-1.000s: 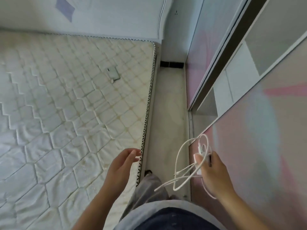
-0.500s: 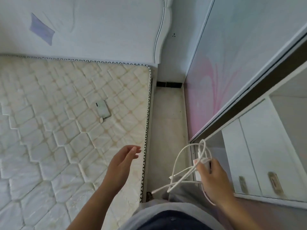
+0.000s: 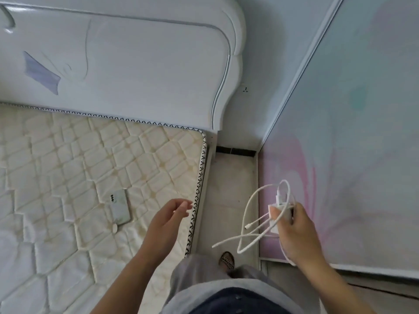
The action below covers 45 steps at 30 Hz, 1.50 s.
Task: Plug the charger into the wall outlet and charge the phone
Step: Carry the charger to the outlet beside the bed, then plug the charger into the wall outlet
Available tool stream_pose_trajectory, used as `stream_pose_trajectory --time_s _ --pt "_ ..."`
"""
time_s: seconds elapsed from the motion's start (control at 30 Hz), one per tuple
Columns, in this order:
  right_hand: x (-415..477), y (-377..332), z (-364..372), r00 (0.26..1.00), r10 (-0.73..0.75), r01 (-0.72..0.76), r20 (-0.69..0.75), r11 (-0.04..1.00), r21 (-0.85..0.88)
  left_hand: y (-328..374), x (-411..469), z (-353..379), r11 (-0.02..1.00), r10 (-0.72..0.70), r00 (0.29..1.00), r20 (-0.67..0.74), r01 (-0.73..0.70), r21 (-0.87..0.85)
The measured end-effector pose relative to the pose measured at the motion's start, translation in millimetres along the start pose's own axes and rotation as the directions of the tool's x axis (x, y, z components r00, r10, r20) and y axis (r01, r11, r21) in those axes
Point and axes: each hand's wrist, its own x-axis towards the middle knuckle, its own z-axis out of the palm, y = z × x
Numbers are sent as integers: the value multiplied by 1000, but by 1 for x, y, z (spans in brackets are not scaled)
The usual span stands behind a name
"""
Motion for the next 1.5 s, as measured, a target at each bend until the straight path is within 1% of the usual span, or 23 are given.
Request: stream_pose_trajectory --time_s 0.13,0.2,0.3,0.43,0.53,0.67,0.8,0.9,1.0,1.17,1.23,1.3,1.4,1.5 --pt "60 -7 6 998 64 -64 10 998 -3 15 57 5 999 -46 999 -17 47 11" --pt "93 -11 12 995 99 -99 -11 995 -13 21 92 6 997 -67 998 -13 68 29" --pt "152 -27 21 991 121 -123 -65 992 -29 36 156 9 996 -73 997 21 72 59" --pt "228 -60 38 987 125 -123 -99 992 23 64 249 7 989 -51 994 94 37 144" --pt "279 -79 52 988 116 -113 -97 993 33 84 311 5 984 -33 991 126 10 179" --pt "333 -82 83 991 128 -125 -31 989 84 85 380 7 968 -32 987 156 -8 252" --pt "376 -61 128 996 92 -92 -6 996 19 55 441 16 955 -33 986 162 -17 297" --pt "408 -39 176 995 54 -54 86 999 -6 11 489 22 941 -27 986 162 -29 337" --pt "449 -16 240 981 -11 30 196 995 -91 -43 537 23 922 -5 982 191 -69 380" --pt "515 8 354 960 -37 77 276 988 -134 -134 609 19 921 15 966 260 -114 373" --pt "528 17 389 960 -22 64 278 988 -143 -158 624 17 935 -4 956 293 -100 340" --pt "531 22 415 964 5 33 265 990 -138 -174 630 11 955 -37 952 303 -55 291" --pt "529 26 441 964 6 26 267 993 -115 -189 635 -4 969 -54 961 270 -15 245" --pt "527 27 452 966 -38 59 257 995 -75 -195 643 -17 960 -67 972 224 2 279"
